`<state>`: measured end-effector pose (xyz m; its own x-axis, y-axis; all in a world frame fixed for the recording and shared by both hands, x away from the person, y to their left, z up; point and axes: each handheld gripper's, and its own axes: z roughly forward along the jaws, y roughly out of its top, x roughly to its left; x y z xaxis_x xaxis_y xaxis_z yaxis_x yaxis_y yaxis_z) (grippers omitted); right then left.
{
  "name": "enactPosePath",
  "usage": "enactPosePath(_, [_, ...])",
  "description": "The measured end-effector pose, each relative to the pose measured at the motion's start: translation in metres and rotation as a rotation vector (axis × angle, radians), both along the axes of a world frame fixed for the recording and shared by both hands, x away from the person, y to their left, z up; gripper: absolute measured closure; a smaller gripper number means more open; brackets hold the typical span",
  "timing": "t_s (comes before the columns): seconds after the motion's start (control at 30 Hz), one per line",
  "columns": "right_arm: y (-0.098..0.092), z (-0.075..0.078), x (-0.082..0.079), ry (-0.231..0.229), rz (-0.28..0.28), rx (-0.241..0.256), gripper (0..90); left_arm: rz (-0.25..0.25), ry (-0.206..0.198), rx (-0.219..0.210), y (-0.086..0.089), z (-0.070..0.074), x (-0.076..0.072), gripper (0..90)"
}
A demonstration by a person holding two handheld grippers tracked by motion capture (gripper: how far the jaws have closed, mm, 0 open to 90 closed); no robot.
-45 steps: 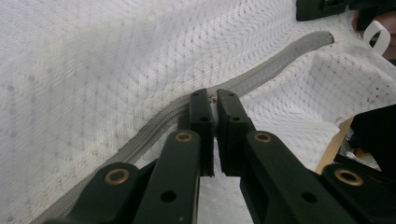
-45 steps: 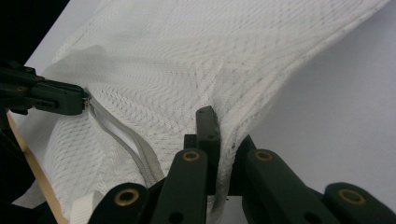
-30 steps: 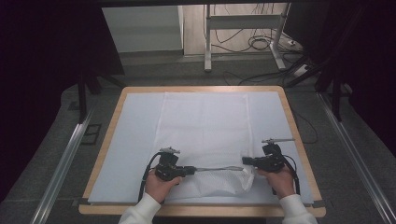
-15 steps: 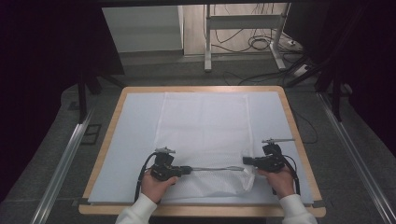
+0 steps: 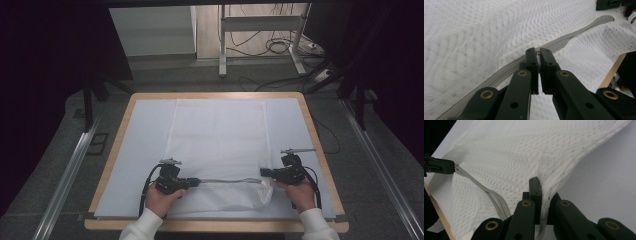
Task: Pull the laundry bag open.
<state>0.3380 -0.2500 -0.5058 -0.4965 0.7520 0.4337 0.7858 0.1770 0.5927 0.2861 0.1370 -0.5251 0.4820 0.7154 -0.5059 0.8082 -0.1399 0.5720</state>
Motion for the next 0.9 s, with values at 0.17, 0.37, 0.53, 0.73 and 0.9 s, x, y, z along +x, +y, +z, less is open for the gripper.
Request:
enactPosePath(0.17, [0.0, 0.0, 0.0, 0.0, -0.002, -0.002, 87.4, 0.013, 0.001, -0.001, 0.006, 0.0, -0.001, 86.8])
enactPosePath(0.37, [-0.001, 0.0, 0.0, -0.002, -0.001, -0.001, 87.4, 0.025, 0.007, 0.002, 0.016, -0.001, -0.002, 86.7])
enactPosePath(0.53, [0.0, 0.0, 0.0, -0.003, -0.003, -0.002, 87.4, 0.035, 0.01, 0.001, 0.02, -0.001, -0.003, 86.8])
enactPosePath(0.73, [-0.001, 0.0, 0.0, -0.004, -0.003, -0.003, 87.4, 0.043, 0.01, 0.004, 0.025, -0.001, -0.003, 86.7])
enactPosePath(0.9, [-0.001, 0.0, 0.0, -0.004, -0.003, -0.002, 87.4, 0.045, 0.011, 0.005, 0.028, -0.001, -0.004, 86.7])
